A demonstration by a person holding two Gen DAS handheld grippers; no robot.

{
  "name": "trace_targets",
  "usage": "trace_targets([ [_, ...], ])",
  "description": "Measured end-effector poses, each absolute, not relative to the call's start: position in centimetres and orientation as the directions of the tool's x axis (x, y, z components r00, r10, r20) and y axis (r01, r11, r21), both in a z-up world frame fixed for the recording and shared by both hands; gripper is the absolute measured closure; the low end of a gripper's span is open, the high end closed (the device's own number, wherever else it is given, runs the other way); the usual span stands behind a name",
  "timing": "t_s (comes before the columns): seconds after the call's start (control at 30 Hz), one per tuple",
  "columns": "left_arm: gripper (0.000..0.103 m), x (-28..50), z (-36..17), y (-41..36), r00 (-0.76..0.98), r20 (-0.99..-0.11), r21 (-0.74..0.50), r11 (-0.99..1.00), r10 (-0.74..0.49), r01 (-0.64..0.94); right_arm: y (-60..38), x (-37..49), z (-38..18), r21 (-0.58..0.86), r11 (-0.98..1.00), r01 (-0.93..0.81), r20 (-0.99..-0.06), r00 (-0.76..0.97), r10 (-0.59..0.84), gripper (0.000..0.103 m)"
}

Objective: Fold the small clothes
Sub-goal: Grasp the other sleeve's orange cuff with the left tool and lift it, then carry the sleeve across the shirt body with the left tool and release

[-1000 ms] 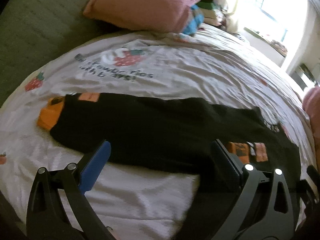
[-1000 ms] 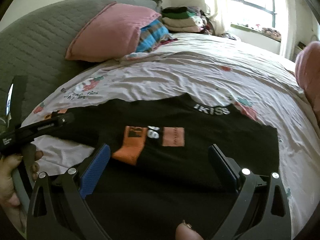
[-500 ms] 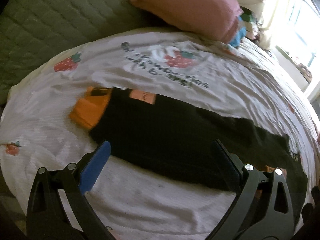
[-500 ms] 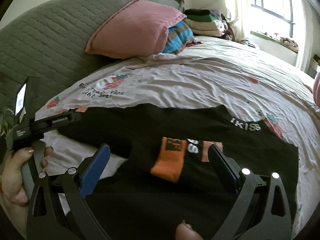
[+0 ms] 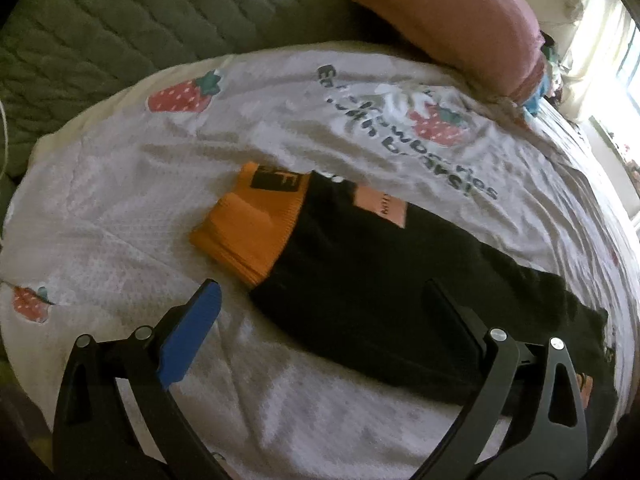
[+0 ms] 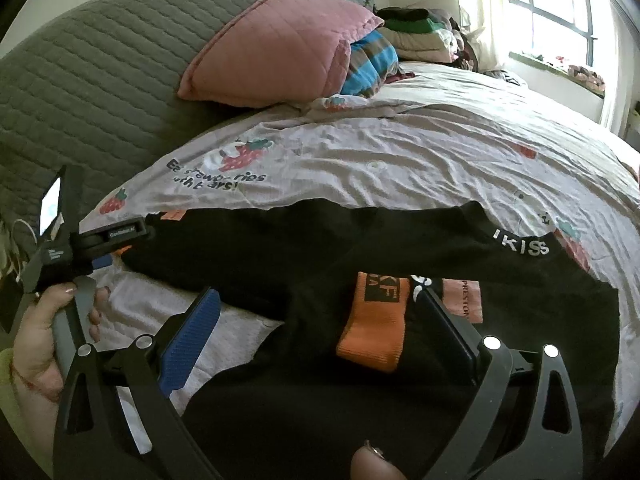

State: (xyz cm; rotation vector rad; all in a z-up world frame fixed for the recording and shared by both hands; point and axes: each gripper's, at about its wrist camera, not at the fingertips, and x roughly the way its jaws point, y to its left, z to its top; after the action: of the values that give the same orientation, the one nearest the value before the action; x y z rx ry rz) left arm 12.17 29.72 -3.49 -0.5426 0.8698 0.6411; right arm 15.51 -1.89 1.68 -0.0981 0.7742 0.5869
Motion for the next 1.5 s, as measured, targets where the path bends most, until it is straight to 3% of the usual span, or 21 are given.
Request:
trace_targets([
  [0.2,0.011,12.6,-5.0,31.9,0.479,-0.830,-0.191,0.661,0.286,-0.726,-1.6,15.9,1.4,0.145,0.840,-0.523,-0.689,0.556,0.465,0.006],
  [0.3,0.041,12.8,-5.2,32.4,0.477,-0.817,-0.175,0.649,0.323,-0.740,-1.5,16.0,1.2,0.152,0.839,-0.522,-0.692,0.550,0.468,0.006],
  [0.37,0.069,12.7,-5.2,32.6,0.503,-0.805,-0.201,0.654,0.314,-0.730,-1.5,16.0,1.2,0.153,0.839,-0.521,-0.692,0.550,0.468,0.006],
  [0.43,0.090,12.6,-4.9,32.6,0.546,-0.786,-0.246,0.663,0.290,-0.707,-1.5,16.0,1.2,0.156,0.839,-0.521,-0.691,0.550,0.469,0.006],
  [0.47,0.095,12.7,-4.7,32.6,0.562,-0.778,-0.262,0.668,0.282,-0.697,-1.7,15.9,1.1,0.158,0.841,-0.518,-0.691,0.550,0.469,0.006],
  [0.9,0.097,10.6,3.1,27.5,0.815,-0.572,-0.478,0.768,0.095,-0.425,-8.2,14.7,2.2,0.230,0.872,-0.432,-0.663,0.587,0.465,0.006],
  [1.23,0.097,11.4,8.0,21.4,0.871,-0.489,-0.498,0.833,-0.040,-0.242,-14.4,13.6,2.4,0.274,0.899,-0.342,-0.643,0.630,0.436,0.006],
  [1.5,0.098,12.4,9.5,17.1,0.873,-0.477,-0.469,0.869,-0.102,-0.155,-18.3,13.0,2.8,0.302,0.909,-0.287,-0.623,0.662,0.416,0.006],
])
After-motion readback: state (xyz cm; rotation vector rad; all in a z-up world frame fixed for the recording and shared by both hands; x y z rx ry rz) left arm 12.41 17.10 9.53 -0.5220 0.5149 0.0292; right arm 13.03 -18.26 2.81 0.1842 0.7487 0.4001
